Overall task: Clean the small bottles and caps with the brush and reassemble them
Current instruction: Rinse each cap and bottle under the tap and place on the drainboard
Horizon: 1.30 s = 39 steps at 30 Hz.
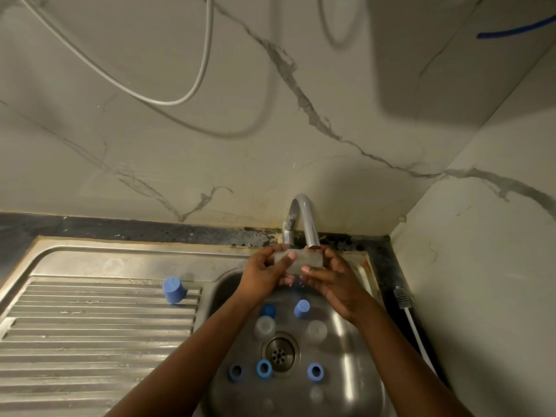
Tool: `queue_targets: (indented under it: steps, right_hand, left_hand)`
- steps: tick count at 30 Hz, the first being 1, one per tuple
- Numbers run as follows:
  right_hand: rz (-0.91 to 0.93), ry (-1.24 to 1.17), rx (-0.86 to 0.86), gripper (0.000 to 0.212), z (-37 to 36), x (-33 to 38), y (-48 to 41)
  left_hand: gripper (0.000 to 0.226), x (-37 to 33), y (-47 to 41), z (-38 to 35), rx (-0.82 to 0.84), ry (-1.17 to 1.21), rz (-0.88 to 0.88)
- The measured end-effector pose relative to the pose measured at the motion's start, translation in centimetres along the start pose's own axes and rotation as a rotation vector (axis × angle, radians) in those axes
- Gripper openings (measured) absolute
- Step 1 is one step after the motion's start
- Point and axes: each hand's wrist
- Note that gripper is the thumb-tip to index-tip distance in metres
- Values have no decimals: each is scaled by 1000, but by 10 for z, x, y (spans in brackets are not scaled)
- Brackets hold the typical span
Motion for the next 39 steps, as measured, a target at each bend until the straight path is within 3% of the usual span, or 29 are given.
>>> queue_targets:
  steps: [3,6,9,14,17,20,26,30,34,39]
  right_hand:
    - [65,106,-93,46,-2,-4,1]
    - [132,265,-196,39,-5,-1,3]
    - [172,243,-243,30,-5,1,5]
    - [112,234,-430,49,-3,-11,5]
    - [42,156,-427,65,3,-19,7]
    - [-46,-26,-349,55,5,-22,14]
    - [-60,-165,-204,51,-8,-23,22]
    - [64,-62,-133,40,-10,-22,31]
    - [171,161,-178,47,3,-25,33]
    - [207,305,-281,59,10,-26,31]
  left_hand:
    - [35,-6,-1,-21,-35,207,94]
    - [32,-4,-1,-33,-34,225,40]
    - [37,-2,-4,-37,-12,257,15]
    - [41,1,-6,-40,59,188,36]
    - [38,2,-1,-36,137,203,63]
    - [34,1,3,-31,203,243,58]
    - [28,-8,0,-26,30,52,-76]
    - [38,-15,-7,-23,-110,-101,-18]
    - [35,-14,-13,-25,-109,-230,65]
    - [24,-14,-6,-35,5,44,1]
Point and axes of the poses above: each hand's wrist, its own y-axis away from the middle knuckle, its own z-axis out of the back of the hand, x = y × z, and after that the axes turned 6 degrees about -z, right-handed
